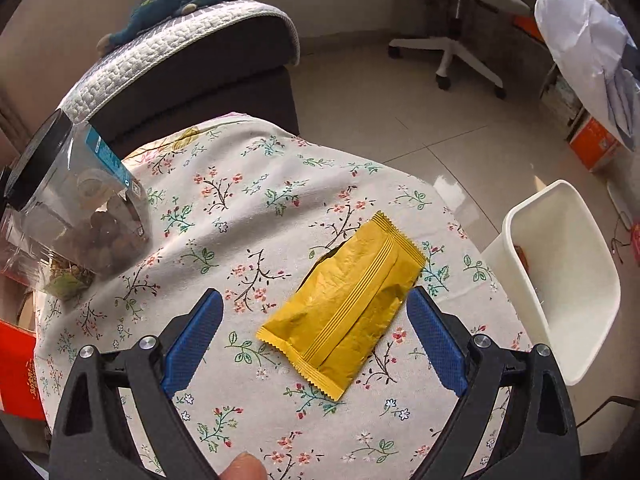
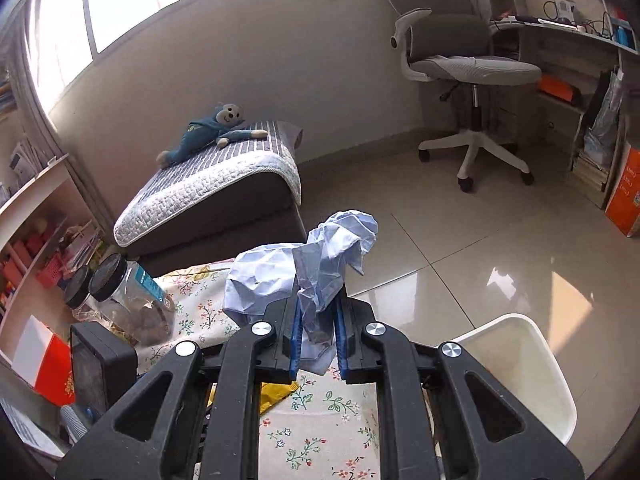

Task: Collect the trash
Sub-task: 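Close the left tool on the yellow snack packet, then carry both items to the wastebasket and open the right tool releasing the tissue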

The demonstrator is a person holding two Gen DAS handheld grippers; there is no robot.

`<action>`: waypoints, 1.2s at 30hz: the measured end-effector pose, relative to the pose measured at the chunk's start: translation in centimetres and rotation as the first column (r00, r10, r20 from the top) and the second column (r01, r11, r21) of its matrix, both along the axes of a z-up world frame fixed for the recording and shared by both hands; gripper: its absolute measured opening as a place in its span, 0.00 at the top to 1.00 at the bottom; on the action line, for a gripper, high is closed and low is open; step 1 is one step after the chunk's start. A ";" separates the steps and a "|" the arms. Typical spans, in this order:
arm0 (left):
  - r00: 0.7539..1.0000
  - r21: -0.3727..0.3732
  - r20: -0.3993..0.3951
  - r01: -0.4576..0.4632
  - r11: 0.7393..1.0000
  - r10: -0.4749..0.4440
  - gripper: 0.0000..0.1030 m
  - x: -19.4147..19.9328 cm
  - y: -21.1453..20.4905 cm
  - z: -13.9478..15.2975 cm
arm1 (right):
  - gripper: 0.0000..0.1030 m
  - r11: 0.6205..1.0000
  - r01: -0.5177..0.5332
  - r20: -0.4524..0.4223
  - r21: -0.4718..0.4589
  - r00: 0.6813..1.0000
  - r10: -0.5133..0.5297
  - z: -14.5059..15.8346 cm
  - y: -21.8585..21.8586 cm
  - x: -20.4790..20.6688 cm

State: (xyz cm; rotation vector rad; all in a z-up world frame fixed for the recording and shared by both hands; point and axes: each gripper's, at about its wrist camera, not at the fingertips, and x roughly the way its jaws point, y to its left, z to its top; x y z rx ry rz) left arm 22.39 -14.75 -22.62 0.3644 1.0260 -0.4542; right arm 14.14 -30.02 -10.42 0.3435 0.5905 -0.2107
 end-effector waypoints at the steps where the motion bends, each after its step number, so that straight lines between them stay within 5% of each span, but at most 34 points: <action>1: 1.000 0.027 -0.012 0.027 0.999 -0.027 0.12 0.2 -0.9 -0.5 | 0.88 1.000 0.003 0.001 0.001 1.000 -0.003 0.1 -0.4 -0.3; 9: 0.985 0.176 -0.093 0.161 0.971 -0.146 0.13 1.4 -4.5 -4.4 | 0.88 1.000 0.009 -0.009 0.018 1.000 -0.009 -0.3 -2.0 -0.9; 11: 0.981 0.161 -0.145 0.148 0.976 -0.125 0.36 2.0 -3.5 -5.4 | 0.88 1.000 0.004 -0.009 0.016 1.000 -0.004 -0.3 -2.2 -1.1; 12: 0.980 0.121 -0.169 0.130 0.984 -0.109 0.37 2.4 -2.8 -5.4 | 0.88 1.000 0.001 -0.008 0.017 1.000 0.000 -0.2 -2.1 -1.1; 14: 0.984 0.117 -0.163 0.087 0.989 -0.067 0.67 2.9 -1.4 -5.0 | 0.88 1.000 -0.009 -0.005 0.020 1.000 0.009 -0.1 -1.8 -1.0; 16: 0.985 0.093 -0.169 0.040 0.995 -0.024 0.79 3.5 0.3 -4.3 | 0.88 1.000 -0.020 -0.002 0.017 1.000 0.020 0.0 -1.5 -1.2; 21: 0.980 0.043 -0.163 -0.105 0.993 0.111 0.85 4.3 4.9 -3.1 | 0.88 0.998 -0.057 0.002 0.008 0.998 0.057 0.3 -0.1 -1.8; 26: 0.953 0.022 -0.084 -0.289 0.957 0.290 0.86 3.8 9.8 -0.6 | 0.88 0.995 -0.095 0.019 -0.005 0.995 0.095 0.9 1.4 -2.5; 29: 0.907 -0.021 0.040 -0.418 0.908 0.419 0.86 2.8 12.4 2.8 | 0.88 0.994 -0.106 0.037 -0.005 0.994 0.106 1.5 2.0 -2.9; 31: 0.854 -0.061 0.172 -0.489 0.870 0.492 0.86 1.6 13.7 5.8 | 0.88 0.994 -0.112 0.055 -0.020 0.992 0.113 2.1 2.5 -3.3; 36: 0.647 -0.262 0.414 -0.589 0.765 0.640 0.86 -2.0 15.9 15.0 | 0.88 0.990 -0.098 0.129 -0.104 0.985 0.111 4.7 3.6 -4.8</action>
